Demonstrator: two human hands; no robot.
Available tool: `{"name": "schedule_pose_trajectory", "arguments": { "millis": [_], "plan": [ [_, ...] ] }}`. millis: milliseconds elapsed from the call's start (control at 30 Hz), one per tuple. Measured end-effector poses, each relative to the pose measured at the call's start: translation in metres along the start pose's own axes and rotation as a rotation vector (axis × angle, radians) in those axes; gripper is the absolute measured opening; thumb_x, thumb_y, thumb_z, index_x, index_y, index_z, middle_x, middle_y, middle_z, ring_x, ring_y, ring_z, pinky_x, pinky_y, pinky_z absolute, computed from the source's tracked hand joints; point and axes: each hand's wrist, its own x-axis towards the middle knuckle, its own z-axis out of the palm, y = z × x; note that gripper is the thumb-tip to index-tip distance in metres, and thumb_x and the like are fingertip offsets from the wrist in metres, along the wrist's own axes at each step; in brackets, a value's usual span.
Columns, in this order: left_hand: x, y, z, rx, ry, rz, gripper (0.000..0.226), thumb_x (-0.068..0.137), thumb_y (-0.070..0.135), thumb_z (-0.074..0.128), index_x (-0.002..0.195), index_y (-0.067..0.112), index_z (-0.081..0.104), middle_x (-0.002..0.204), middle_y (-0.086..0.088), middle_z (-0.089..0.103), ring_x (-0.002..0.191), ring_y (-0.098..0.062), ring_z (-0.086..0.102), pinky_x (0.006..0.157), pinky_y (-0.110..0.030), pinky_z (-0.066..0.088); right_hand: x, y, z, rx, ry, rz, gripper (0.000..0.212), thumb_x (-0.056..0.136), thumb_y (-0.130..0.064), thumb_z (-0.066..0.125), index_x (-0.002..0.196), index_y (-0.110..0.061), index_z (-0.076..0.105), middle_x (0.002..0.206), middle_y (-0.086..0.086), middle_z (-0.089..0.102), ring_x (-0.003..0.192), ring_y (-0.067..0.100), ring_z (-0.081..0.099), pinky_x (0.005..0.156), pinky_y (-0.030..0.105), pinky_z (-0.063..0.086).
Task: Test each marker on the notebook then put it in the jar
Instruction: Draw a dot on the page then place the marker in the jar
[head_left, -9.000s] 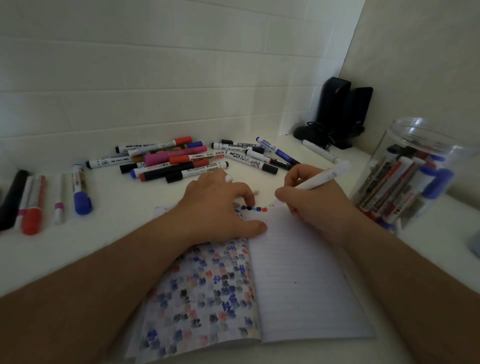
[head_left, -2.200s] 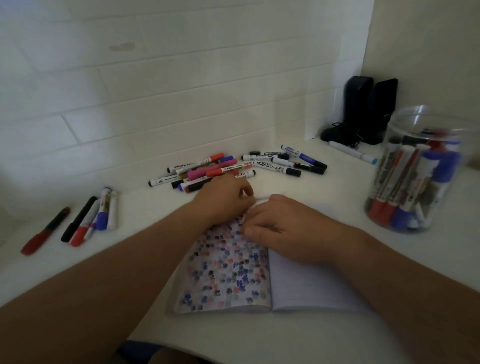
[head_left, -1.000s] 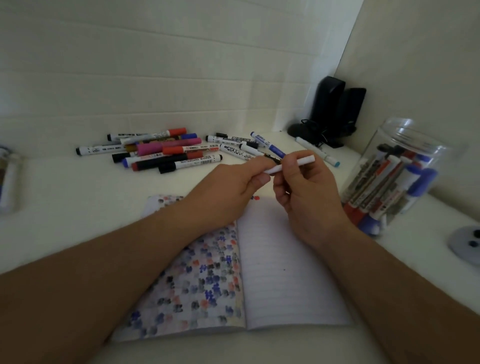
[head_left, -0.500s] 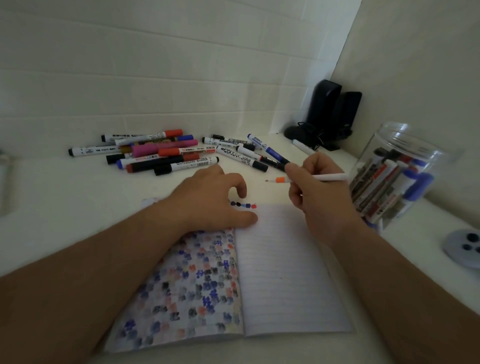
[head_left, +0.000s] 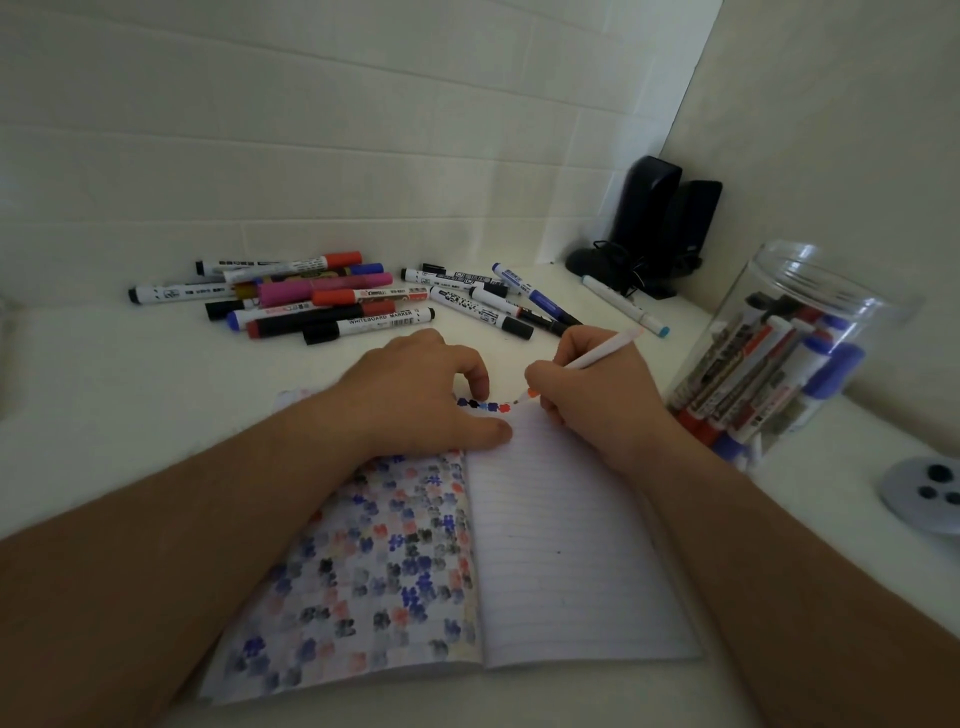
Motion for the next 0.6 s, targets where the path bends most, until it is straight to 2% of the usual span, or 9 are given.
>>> {"name": "schedule_pose_trajectory", "arguments": {
  "millis": [233,400,500,600],
  "plan": [
    [0.0013,-0.0012,0.0010,0.003,-0.015,-0.003,0.048,0.066,0.082,0.067,0.100,0.049,0.059,0.101,0.014,0.047,0.093,-0.009,0.051,0.089,-0.040,0.052,0.0028,0.0014,0.0020,-0.023,-0.010,0.022,0.024,0.082,-0.007,0.074,0.069,-0.012,0.054,0.058,0.007,0.070,0.047,0.013,0.064,0.049,0.028,0.052],
    [0.0008,-0.0012,0.0016,-0.003,-0.013,-0.001,0.047,0.067,0.081,0.067,0.100,0.049,0.059,0.101,0.014,0.047,0.093,-0.009,0.051,0.089,-0.040,0.051,0.0029,0.0004,0.0045,-0.128,-0.010,-0.014,0.023,0.079,-0.010,0.075,0.071,-0.011,0.054,0.070,0.020,0.070,0.050,0.021,0.065,0.060,0.043,0.059],
    [0.0008,-0.0011,0.0013,-0.003,-0.010,-0.001,0.047,0.068,0.080,0.068,0.101,0.048,0.060,0.101,0.013,0.047,0.094,-0.009,0.051,0.090,-0.039,0.051,0.0026,-0.0009,0.0055,-0.182,0.023,-0.037,0.024,0.078,-0.014,0.074,0.070,-0.014,0.051,0.077,0.025,0.070,0.068,0.039,0.071,0.065,0.052,0.061],
    [0.0005,-0.0013,0.0014,-0.005,-0.004,0.002,0.046,0.068,0.080,0.068,0.101,0.048,0.060,0.101,0.013,0.048,0.093,-0.008,0.051,0.090,-0.039,0.051,0.0016,-0.0005,0.0050,-0.179,0.036,-0.027,0.025,0.078,-0.013,0.073,0.069,-0.016,0.050,0.077,0.023,0.070,0.069,0.038,0.072,0.064,0.052,0.061]
  ]
}}
